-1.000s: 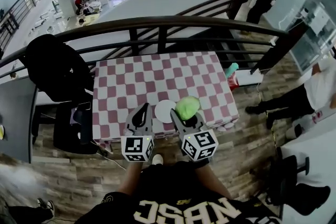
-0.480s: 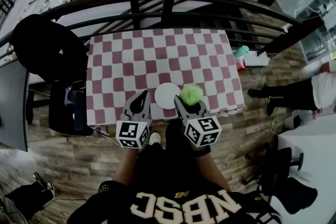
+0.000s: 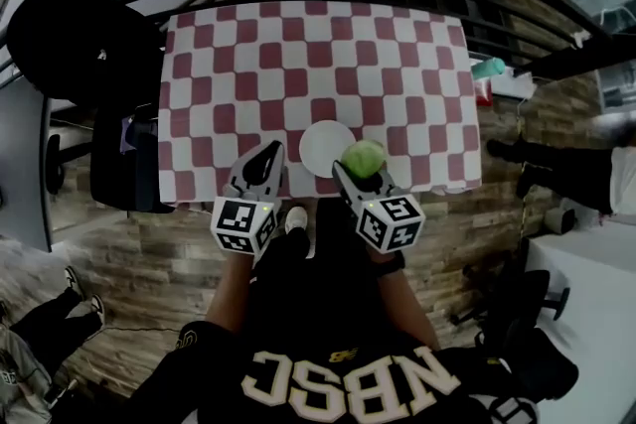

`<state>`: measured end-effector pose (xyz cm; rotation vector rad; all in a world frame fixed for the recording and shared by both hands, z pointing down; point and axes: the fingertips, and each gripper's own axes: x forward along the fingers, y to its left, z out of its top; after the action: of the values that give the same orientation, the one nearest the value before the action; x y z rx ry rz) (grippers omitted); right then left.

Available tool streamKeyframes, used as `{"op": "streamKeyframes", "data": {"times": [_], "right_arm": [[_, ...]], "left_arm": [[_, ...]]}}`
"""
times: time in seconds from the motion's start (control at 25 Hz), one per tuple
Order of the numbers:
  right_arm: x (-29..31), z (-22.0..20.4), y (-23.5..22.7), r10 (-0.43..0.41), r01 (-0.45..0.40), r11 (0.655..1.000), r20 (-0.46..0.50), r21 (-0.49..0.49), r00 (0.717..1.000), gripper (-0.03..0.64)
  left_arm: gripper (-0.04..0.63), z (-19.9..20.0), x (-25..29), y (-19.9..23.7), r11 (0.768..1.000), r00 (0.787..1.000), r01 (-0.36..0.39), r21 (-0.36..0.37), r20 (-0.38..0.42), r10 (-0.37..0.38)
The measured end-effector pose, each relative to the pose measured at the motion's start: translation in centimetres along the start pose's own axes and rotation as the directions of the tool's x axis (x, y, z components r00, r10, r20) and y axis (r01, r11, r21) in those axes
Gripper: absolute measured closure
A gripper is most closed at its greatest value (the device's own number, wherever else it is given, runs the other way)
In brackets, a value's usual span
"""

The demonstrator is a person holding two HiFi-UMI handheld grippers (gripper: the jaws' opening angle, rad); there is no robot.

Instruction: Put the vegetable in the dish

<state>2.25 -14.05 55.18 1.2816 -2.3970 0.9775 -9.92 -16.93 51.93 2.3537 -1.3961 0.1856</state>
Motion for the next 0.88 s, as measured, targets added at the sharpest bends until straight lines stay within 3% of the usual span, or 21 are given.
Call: {"op": "streamKeyframes", "data": {"times": [0.52,0.88], "right_arm": [[3.2,-1.4,-1.2,0.094,-0.089,0.993,-0.064,0.075,0.993,0.476],[4.1,-0.5,-1.1,0.166,-0.164,0.981,-0.017,0.103,0.986,0.476]], "left_arm": [[0.575,-3.5,3.1,0.7,0.998,0.996,0.031,-0.047,-0.083,-0.035],[0.575,-5.0,4.1,1.0,0.997,0.991,0.063,-0.041,-0.118,-0.068]]}}
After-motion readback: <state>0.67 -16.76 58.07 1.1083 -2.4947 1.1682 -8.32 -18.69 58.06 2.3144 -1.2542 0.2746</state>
